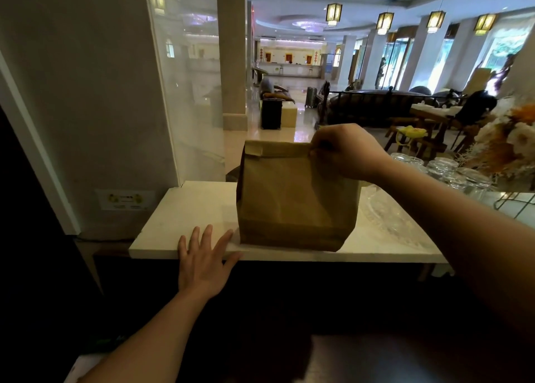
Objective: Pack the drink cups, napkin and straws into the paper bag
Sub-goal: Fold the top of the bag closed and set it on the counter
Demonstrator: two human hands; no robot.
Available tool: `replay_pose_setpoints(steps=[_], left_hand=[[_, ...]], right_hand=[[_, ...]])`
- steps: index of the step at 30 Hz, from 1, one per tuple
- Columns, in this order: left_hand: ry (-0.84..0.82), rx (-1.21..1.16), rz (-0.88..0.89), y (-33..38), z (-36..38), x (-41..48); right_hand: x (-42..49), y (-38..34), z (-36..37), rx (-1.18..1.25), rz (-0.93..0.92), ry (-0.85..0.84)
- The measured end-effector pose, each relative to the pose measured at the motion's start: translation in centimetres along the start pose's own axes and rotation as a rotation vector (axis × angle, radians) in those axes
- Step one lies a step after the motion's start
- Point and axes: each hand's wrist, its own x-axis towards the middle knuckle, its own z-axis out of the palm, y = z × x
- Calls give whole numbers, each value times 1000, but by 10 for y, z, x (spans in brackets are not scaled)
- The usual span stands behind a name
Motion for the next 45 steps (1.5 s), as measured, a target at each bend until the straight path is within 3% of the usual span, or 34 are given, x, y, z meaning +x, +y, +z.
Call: replay_pose_setpoints(steps=[30, 37, 45], left_hand=[[148, 38, 15, 2, 5, -6], [115, 40, 12, -1, 7, -4], [-41, -12, -38, 2, -7, 0]], right_hand=[[68, 49, 53, -26, 31, -39], [65, 42, 57, -33, 36, -25], [42, 38, 52, -90, -54, 142]])
